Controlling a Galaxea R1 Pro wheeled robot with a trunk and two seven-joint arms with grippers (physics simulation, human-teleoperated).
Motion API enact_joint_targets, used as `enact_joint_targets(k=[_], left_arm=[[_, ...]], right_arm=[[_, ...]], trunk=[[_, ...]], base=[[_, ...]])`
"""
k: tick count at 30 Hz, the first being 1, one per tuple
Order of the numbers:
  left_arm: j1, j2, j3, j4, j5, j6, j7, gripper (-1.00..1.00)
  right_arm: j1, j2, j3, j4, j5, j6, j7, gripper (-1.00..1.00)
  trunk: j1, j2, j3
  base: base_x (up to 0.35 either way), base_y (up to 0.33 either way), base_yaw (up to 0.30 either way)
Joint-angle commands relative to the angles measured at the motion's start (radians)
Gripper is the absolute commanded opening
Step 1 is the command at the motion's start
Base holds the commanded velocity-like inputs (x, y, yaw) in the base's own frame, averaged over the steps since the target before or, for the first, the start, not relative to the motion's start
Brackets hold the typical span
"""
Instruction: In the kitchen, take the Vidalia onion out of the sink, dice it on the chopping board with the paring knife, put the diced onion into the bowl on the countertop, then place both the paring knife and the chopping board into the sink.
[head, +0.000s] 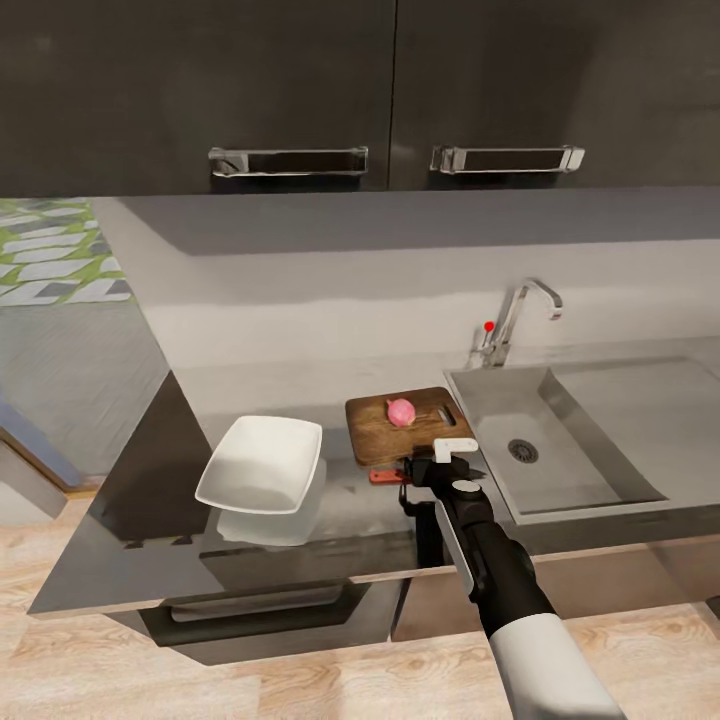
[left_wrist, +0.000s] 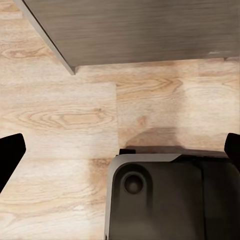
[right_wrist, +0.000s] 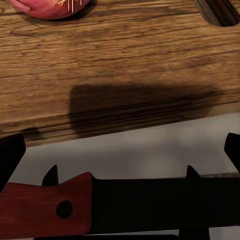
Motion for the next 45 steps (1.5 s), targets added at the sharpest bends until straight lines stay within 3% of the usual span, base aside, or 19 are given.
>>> enact_joint_targets(k=[1, 24, 45], left_arm=[[0.000, 0.001, -0.002, -0.001, 0.008, -0.001, 0.002, 1.00], [0.000, 0.000, -0.002, -0.001, 0.008, -0.002, 0.002, 1.00], [0.000, -0.005, -0.002, 0.011, 0.006, -0.003, 0.002, 1.00]], right_arm=[[-0.001, 0.000, 0.002, -0.001, 0.006, 0.007, -0.003, 1.00], [-0.001, 0.000, 0.003, -0.001, 0.006, 0.007, -0.003, 1.00], [-0.001, 0.000, 0.003, -0.001, 0.006, 0.007, -0.003, 1.00]], trunk=[[0.001, -0.002, -0.002], [0.001, -0.002, -0.011], [0.001, -0.002, -0.011]], base=[[0.000, 0.000, 0.000], [-0.003, 0.000, 0.000], [-0.132, 0.000, 0.000]])
